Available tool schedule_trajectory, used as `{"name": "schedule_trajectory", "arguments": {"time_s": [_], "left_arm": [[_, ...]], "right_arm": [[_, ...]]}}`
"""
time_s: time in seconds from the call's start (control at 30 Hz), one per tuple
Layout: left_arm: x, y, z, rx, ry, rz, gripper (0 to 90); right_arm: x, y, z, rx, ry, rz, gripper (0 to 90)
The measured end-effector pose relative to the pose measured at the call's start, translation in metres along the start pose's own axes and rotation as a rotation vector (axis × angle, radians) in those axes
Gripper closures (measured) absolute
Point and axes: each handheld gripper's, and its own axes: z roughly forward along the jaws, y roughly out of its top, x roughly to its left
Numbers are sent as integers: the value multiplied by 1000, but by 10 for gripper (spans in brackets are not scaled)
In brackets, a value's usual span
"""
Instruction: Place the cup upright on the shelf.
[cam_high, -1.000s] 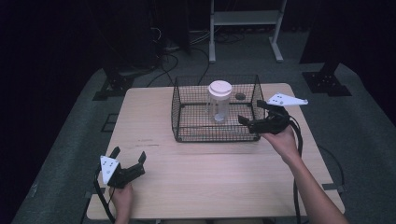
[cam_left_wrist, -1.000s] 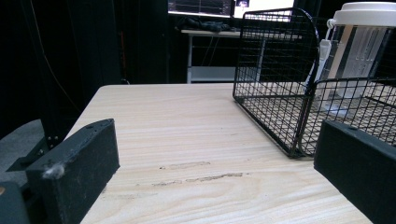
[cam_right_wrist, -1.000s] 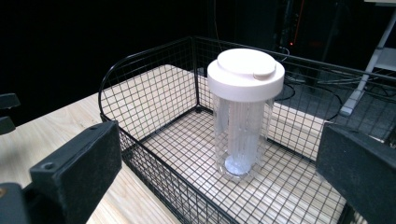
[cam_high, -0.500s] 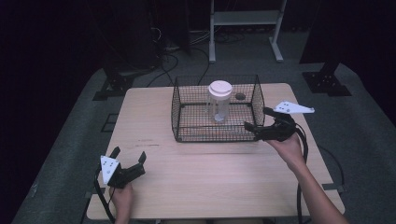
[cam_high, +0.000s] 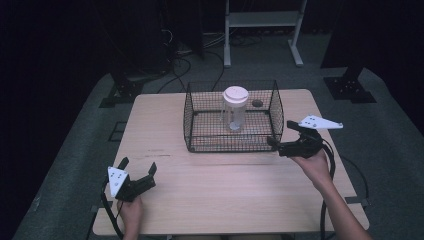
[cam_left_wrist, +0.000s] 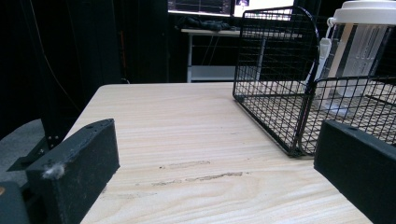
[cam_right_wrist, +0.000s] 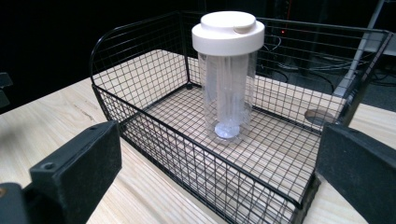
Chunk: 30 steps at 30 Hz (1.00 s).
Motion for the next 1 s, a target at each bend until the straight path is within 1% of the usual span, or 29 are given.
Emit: {"name": "schedule_trajectory", "arguments": {"time_s": [0.13,0.43,0.57,0.83,1.0], "left_arm": [[0,0,0,1,0,2,0],[0,0,0,2,1,4,0],[0,0,0,3,-1,3,0],[0,0,0,2,-1,3,0],[0,0,0,1,-1,3,0]], "right_arm": [[-1,-5,-4,-7,-5,8,0],[-4,-16,-14,-1,-15,17,0],[-4,-23,-18,15,-19,22,0],[-8,-33,-28,19,-33,27,0],[-11,-41,-34,21,-44,50,0]]}}
